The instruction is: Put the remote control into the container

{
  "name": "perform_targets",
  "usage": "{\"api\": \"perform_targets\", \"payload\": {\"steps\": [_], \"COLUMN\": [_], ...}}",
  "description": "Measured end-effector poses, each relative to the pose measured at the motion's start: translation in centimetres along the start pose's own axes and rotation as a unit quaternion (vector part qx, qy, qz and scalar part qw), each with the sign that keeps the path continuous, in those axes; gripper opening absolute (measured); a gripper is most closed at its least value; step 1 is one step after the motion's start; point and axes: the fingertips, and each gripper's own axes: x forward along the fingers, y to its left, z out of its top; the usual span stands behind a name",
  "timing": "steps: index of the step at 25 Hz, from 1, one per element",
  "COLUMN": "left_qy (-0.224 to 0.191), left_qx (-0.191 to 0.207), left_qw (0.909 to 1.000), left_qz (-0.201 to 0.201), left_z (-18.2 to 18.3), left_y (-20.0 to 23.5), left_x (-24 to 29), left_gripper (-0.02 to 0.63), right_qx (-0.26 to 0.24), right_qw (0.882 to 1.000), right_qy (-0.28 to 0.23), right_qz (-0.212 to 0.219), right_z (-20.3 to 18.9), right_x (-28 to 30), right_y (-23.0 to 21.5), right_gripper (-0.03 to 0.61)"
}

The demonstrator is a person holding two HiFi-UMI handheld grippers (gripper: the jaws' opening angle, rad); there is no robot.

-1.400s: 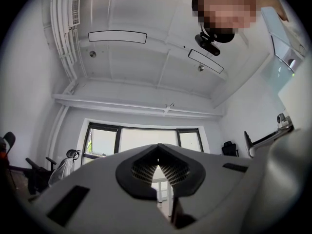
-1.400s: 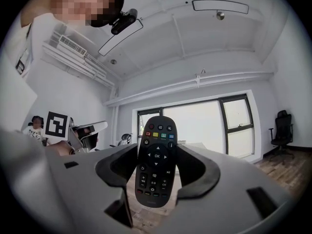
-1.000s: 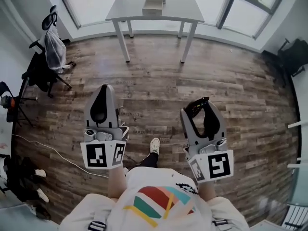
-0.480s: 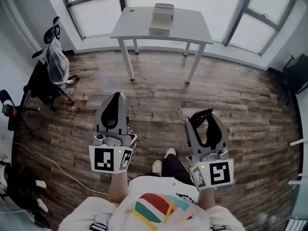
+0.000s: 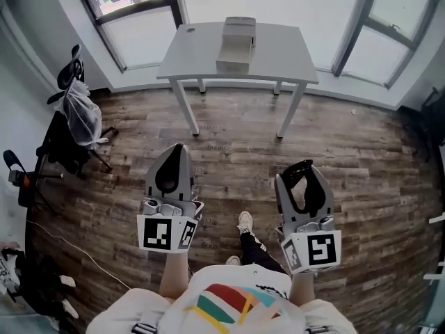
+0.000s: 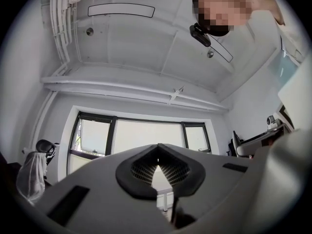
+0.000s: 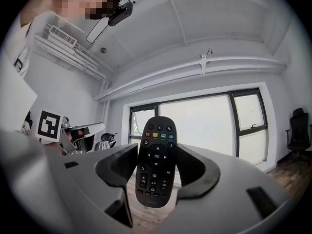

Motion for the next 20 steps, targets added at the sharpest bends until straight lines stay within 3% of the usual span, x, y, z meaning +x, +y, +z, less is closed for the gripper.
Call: {"api": "perform_targets", "payload": {"steps": [6, 12, 20], "left_qy": [0.012, 0.013, 0.008], "left_qx": [0.027, 0.026, 0.023], "left_qw": [0.9994, 0.9993, 0.9991], "left_qz": [-0.016, 0.022, 0.034], "left_z": [-2.0, -3.0, -4.6], "left_y": [0.2, 2.3, 5.0], "left_x": [8.9, 14.4, 20.4], "left_gripper": [0.006, 0.006, 0.006], "right_qx": [-0.006, 0.0, -0.005], "right_qw": [1.0, 0.999, 0.998], "right_qy": [-0.001, -0.006, 0.002], "right_qz": [0.008, 0.033, 0.057], "right_z": [0.8, 0.7, 0.0], "right_x": [8.6, 15.1, 21.9], "right_y": [-5.0, -8.0, -9.4], "right_gripper": [0.25, 0.25, 0.249]}}
